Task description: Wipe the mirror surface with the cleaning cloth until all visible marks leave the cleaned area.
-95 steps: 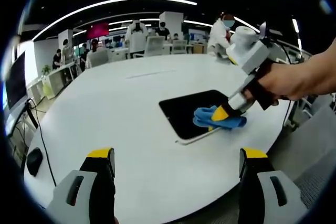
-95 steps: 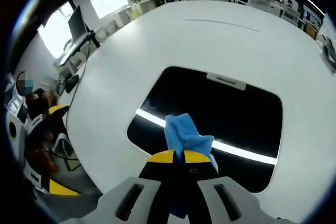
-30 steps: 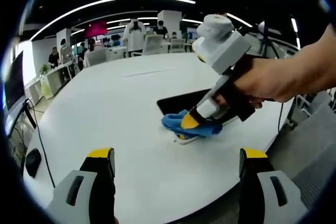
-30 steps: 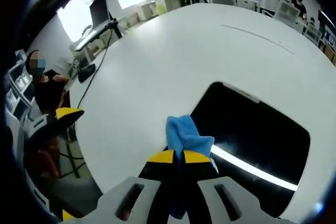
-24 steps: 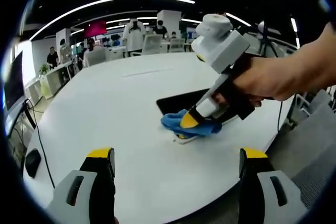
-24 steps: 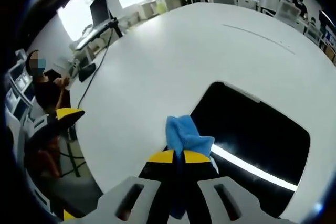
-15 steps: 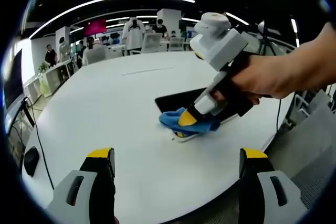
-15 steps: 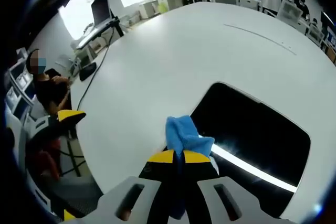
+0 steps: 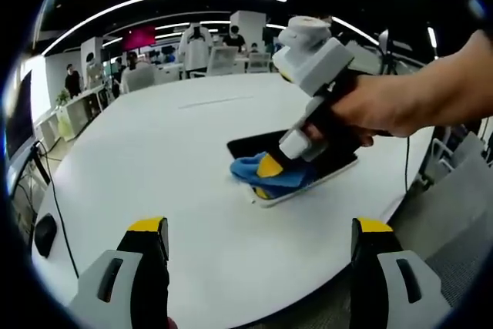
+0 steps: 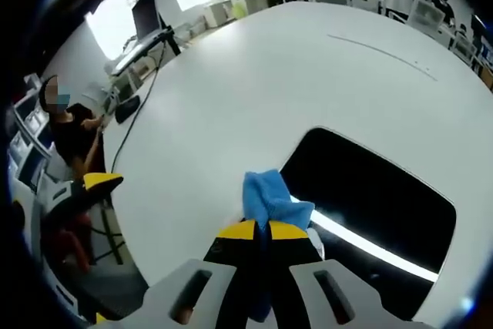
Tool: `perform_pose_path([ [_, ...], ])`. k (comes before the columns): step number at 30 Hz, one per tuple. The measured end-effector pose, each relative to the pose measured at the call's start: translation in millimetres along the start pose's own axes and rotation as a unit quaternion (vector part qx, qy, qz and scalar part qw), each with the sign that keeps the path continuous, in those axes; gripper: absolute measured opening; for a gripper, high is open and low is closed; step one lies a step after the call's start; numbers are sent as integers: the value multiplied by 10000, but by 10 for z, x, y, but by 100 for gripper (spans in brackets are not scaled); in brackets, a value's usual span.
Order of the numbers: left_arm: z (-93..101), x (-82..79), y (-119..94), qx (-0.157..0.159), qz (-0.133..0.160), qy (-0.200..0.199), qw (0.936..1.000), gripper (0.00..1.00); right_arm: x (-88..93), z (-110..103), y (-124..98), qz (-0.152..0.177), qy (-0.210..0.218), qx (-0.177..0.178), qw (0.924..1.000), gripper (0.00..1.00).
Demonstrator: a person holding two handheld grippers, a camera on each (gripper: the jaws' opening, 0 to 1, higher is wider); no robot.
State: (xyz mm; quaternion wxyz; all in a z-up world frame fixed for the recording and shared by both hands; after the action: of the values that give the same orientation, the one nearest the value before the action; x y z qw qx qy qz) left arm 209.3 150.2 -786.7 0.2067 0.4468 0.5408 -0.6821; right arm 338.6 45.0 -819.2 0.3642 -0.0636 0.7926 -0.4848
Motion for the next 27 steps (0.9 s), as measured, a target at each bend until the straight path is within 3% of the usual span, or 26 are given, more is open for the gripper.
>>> perform_pose_path([
  [15, -12, -16, -9, -47, 36, -13, 10000, 99, -222, 163, 129, -106, -270, 87, 9995, 0],
  [27, -10, -21, 6, -18, -20, 9, 10000, 99, -351, 194, 108, -187, -453, 217, 9986, 0],
])
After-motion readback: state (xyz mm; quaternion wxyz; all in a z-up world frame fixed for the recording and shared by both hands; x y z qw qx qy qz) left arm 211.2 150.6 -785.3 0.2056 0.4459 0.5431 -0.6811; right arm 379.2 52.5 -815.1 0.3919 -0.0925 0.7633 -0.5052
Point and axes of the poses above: the point that each gripper's makers call its tool centre point, and the gripper's own axes: y roughly forward along the fingers, z roughly to its right, x roughly out of its underside, the point moved 6 cm from there along -y, roughly backward along the fingers, and after that the axes turned 4 degrees about -x, right-handed, at the moved point
